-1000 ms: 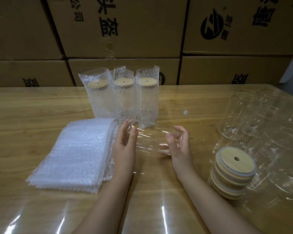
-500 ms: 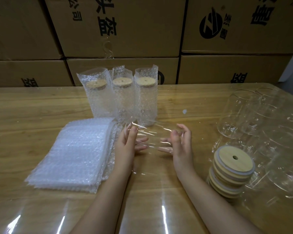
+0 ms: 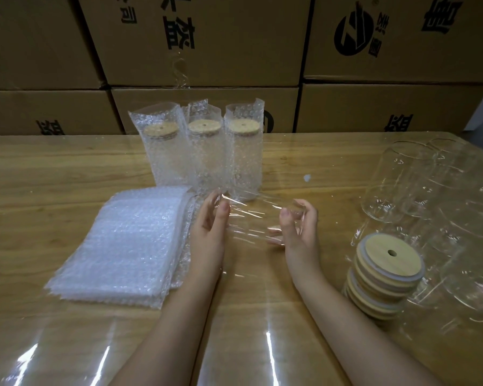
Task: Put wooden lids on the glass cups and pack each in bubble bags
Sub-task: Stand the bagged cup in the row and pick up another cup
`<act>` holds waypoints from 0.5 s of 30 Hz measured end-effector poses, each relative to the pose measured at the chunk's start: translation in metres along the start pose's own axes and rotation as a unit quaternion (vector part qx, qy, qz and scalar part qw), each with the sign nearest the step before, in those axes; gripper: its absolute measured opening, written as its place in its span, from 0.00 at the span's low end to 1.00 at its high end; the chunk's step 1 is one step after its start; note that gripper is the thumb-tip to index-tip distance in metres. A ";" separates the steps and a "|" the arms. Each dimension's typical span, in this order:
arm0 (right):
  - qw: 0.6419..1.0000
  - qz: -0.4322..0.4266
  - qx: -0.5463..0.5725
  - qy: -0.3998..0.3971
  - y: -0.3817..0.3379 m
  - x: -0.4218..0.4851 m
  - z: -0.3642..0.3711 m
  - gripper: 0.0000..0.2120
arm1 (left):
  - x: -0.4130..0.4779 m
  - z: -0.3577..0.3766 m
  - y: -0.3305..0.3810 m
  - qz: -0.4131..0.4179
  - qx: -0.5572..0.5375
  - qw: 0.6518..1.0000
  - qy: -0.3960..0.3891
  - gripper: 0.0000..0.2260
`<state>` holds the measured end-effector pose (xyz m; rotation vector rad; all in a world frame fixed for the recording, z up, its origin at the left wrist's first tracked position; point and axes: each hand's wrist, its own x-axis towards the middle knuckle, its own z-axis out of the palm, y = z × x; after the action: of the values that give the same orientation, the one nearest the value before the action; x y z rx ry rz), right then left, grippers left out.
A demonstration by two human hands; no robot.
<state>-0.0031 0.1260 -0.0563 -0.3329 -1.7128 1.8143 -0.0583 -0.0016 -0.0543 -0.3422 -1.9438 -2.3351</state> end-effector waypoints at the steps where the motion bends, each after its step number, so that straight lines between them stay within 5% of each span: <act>1: 1.000 0.000 -0.002 0.003 -0.001 0.000 0.001 0.24 | -0.001 0.000 0.000 0.006 0.006 1.000 -0.004 0.26; 5: 1.000 0.005 -0.005 0.012 -0.002 0.000 0.002 0.24 | -0.002 0.002 -0.001 0.035 0.024 0.999 0.008 0.21; 11: 1.000 0.017 0.005 0.013 0.002 0.002 0.001 0.23 | 0.000 0.000 -0.010 0.204 0.200 0.958 0.014 0.14; 15: 0.998 0.032 0.036 0.032 0.005 0.006 -0.003 0.18 | 0.002 0.003 -0.015 0.117 0.141 0.982 -0.040 0.22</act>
<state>-0.0073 0.1326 -0.0600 -0.4158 -1.6059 1.8858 -0.0632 0.0041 -0.0674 -0.6113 -2.1024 -1.9002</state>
